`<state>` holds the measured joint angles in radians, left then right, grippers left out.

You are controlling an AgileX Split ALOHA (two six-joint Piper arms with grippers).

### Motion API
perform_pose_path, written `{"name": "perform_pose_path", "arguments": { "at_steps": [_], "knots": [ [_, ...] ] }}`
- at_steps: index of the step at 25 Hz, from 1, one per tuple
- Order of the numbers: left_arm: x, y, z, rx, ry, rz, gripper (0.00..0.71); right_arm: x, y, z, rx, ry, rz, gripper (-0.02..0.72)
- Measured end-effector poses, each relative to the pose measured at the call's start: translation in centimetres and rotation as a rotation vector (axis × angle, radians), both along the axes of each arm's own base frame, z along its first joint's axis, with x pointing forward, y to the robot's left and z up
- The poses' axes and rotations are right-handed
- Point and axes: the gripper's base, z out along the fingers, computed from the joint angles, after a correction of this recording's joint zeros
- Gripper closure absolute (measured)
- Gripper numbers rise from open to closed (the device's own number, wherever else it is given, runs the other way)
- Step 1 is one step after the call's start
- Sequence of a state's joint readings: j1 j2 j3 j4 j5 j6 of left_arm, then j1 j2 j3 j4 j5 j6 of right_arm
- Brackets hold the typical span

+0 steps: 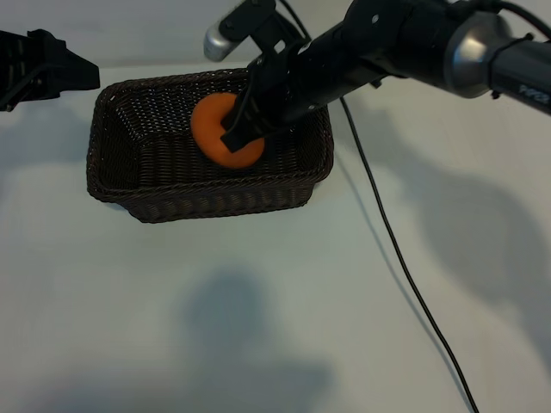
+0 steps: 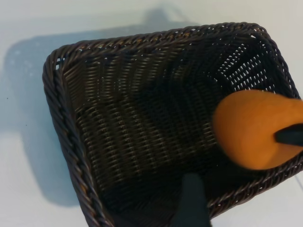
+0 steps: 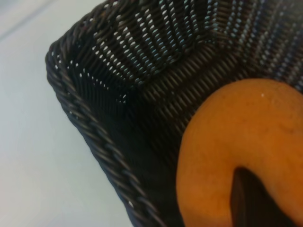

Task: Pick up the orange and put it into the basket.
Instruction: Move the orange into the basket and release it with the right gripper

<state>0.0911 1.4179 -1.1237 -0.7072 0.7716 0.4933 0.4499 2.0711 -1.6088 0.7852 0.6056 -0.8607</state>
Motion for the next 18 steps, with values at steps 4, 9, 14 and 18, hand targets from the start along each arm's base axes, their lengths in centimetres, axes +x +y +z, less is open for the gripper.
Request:
{"name": "perform_pose_path", "arguments": {
  "at_steps": [4, 9, 14, 18],
  "knots": [
    [0.0, 0.0, 0.0, 0.0, 0.0, 0.0, 0.121, 0.4, 0.4, -1.6, -0.002, 0.015, 0.011, 0.637],
    [0.0, 0.0, 0.0, 0.002, -0.002, -0.003, 0.121, 0.5, 1.3, -3.7, -0.021, 0.038, 0.023, 0.637],
    [0.0, 0.0, 0.0, 0.002, -0.001, -0.002, 0.121, 0.6, 1.6, -4.8, -0.033, 0.034, 0.018, 0.637],
    [0.0, 0.0, 0.0, 0.002, -0.002, -0.001, 0.122, 0.7, 1.6, -4.9, -0.036, 0.025, 0.015, 0.637]
  ]
}}
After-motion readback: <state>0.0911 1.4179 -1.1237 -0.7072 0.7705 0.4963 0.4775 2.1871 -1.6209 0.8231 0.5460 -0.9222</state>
